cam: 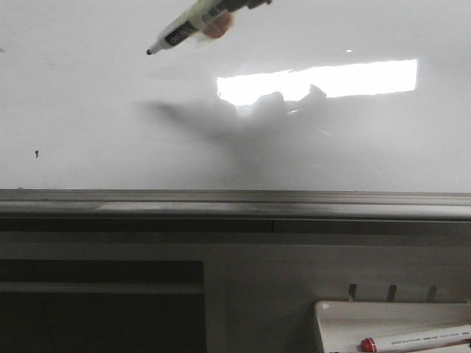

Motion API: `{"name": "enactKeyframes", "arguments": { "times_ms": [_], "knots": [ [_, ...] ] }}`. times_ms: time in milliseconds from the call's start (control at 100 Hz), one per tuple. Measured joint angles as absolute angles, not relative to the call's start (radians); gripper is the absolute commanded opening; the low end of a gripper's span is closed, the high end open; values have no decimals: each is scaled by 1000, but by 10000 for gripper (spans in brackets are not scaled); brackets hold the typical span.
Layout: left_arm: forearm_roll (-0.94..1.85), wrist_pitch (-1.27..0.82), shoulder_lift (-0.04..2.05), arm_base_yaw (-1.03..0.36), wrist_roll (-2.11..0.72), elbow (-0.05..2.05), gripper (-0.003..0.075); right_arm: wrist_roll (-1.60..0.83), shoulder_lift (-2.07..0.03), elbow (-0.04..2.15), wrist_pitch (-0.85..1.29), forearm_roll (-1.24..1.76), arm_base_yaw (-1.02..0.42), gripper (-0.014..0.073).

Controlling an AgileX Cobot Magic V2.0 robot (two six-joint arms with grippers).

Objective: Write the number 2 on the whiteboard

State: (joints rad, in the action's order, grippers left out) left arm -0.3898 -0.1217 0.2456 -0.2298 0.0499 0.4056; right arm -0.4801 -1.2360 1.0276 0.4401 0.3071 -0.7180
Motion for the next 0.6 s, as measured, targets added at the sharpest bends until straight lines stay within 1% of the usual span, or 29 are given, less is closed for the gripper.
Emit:
{"name": "enactKeyframes", "arguments": {
  "times_ms": [190,390,600],
  "knots": [
    [-390,-122,246,-230,50,406,146,-416,-1220,1028,426,242,-724,-69],
    [-390,-122,246,-228,50,406,146,-408,-1286,1038,394,237,-724,-69],
    [-390,-122,246,-228,50,406,146,-408,-1348,1100,386,237,-720,-69]
  ]
}}
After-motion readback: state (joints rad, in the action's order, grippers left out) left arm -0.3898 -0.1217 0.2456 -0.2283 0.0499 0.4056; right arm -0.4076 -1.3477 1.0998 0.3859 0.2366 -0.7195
